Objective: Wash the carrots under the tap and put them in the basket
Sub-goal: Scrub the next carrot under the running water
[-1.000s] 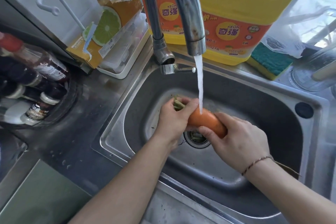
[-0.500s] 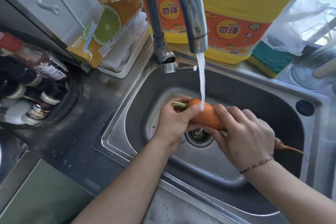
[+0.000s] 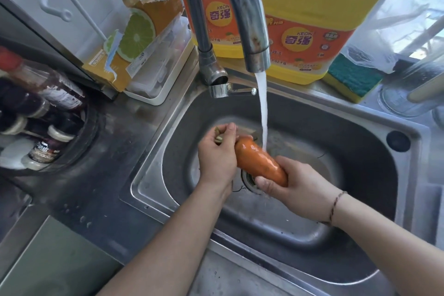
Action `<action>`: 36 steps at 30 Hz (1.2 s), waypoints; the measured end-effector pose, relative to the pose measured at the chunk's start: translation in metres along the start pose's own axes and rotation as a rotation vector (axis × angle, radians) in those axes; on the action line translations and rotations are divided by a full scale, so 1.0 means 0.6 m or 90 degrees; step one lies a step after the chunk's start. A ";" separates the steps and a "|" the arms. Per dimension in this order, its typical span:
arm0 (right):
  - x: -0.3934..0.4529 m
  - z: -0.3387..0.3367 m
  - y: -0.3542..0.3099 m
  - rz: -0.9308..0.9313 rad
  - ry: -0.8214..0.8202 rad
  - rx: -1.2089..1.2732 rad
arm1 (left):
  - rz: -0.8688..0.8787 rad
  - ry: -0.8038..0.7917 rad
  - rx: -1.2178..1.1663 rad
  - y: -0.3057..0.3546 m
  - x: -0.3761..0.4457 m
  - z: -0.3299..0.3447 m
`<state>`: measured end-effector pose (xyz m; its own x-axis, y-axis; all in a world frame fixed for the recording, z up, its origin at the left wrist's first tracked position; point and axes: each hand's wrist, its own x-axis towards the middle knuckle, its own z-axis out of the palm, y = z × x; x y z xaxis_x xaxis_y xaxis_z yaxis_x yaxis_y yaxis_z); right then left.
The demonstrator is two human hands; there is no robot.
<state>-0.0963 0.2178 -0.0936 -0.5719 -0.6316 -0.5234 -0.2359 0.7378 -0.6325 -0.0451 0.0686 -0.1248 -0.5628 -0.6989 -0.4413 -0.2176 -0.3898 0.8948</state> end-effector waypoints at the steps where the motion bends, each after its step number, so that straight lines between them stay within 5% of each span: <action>1: 0.000 -0.003 -0.004 0.018 -0.012 0.035 | 0.004 -0.006 0.006 0.000 -0.002 0.001; 7: 0.017 -0.018 -0.025 0.196 0.010 0.194 | 0.050 -0.019 0.093 -0.001 0.000 0.020; 10: 0.024 -0.011 -0.027 0.145 0.041 0.227 | 0.099 -0.054 0.186 0.018 0.003 0.024; 15: 0.008 -0.011 -0.024 0.018 -0.048 0.296 | 0.118 -0.086 0.197 0.038 0.021 0.004; 25: 0.023 -0.019 -0.045 0.154 0.062 0.249 | 0.151 -0.041 0.269 0.012 0.017 0.019; 32: 0.012 -0.025 -0.015 0.029 -0.071 0.257 | 0.073 -0.077 0.220 0.027 0.042 0.018; 36: 0.022 -0.012 -0.028 0.050 0.028 0.170 | 0.092 -0.036 0.248 0.027 0.042 0.024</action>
<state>-0.1057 0.1989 -0.0855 -0.6154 -0.5598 -0.5549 0.0226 0.6912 -0.7223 -0.0741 0.0532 -0.1205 -0.6499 -0.6916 -0.3151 -0.4123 -0.0275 0.9106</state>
